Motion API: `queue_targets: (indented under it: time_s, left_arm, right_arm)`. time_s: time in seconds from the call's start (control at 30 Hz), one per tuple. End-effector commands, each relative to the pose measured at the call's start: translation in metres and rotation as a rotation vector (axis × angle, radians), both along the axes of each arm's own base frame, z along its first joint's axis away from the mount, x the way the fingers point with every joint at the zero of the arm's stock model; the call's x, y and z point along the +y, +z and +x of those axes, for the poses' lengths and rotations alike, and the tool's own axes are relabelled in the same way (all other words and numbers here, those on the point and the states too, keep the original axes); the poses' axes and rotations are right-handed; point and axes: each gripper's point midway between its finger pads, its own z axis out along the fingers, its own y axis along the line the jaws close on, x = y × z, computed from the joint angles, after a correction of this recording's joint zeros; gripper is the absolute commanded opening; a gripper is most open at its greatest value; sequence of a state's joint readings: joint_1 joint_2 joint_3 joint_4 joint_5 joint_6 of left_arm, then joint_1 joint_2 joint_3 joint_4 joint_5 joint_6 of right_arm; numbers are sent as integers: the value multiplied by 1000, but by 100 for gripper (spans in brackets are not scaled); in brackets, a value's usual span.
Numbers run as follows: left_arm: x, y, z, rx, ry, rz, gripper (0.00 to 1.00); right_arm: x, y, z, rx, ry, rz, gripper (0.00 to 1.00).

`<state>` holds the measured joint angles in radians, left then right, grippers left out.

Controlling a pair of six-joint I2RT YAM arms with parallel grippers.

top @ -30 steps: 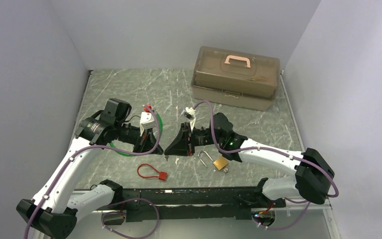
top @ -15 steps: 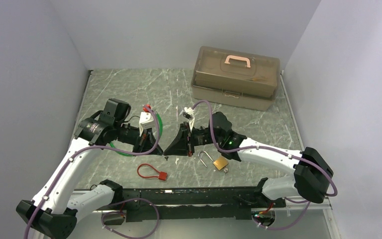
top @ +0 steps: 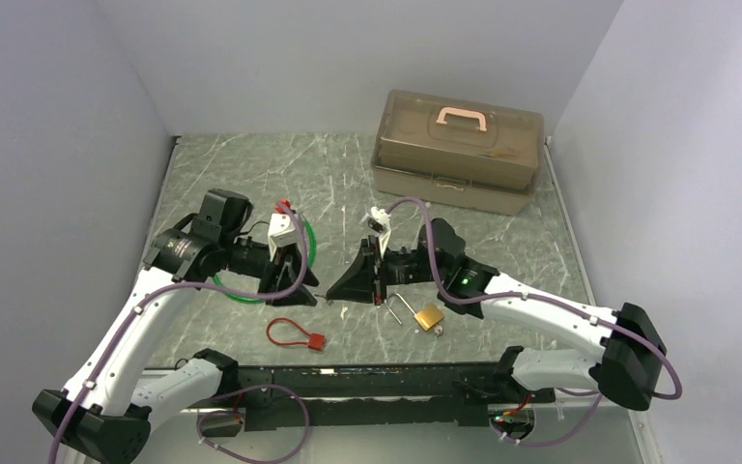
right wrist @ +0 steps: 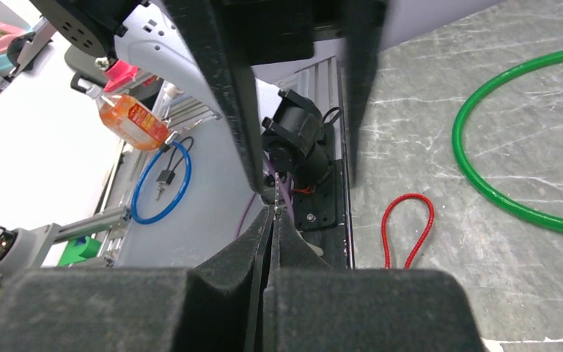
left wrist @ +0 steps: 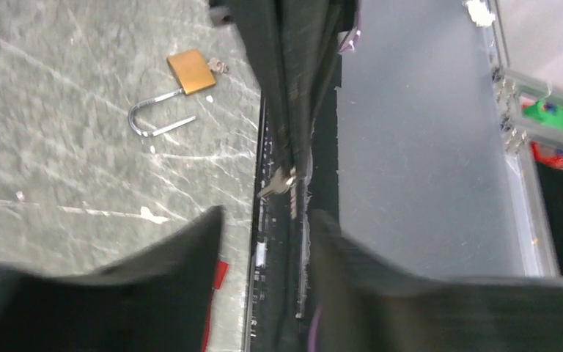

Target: Unlock with the key

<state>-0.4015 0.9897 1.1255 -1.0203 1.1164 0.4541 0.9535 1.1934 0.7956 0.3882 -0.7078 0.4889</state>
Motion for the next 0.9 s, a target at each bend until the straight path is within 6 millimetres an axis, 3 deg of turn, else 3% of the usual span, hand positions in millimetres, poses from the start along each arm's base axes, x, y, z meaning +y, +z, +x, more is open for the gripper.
queue_targets:
  time_s: [0.0,0.07,0.1,0.3,0.4,0.6,0.73,0.87]
  left_arm:
    - [5,-3,7,-20,41,26,70]
    - [7,-3,8,-32,45,40,92]
    - [9,-3,9,-39,47,49,98]
    - [16,-20,5,-109,14,91,99]
    - [24,-55,8,-142,2,182,99]
    - [38,-151,13,-222,-55,454,99]
    - [42,-177,18,-284,-91,531,99]
    - [42,-190,14,-312,-147,559,99]
  right_arm:
    - [-12,19,-9,-51,10,26,0]
    - [-15,16,-10,-50,5,3,0]
    - [-16,13,-10,-49,2,-10,0]
    - [-29,2,-11,-54,-32,-81,0]
    - [-37,-3,-10,-51,-65,-106,0]
    - [-52,-17,-3,-18,-139,-142,0]
    - [-62,-18,4,3,-191,-139,0]
    - [-79,-24,12,27,-267,-153,0]
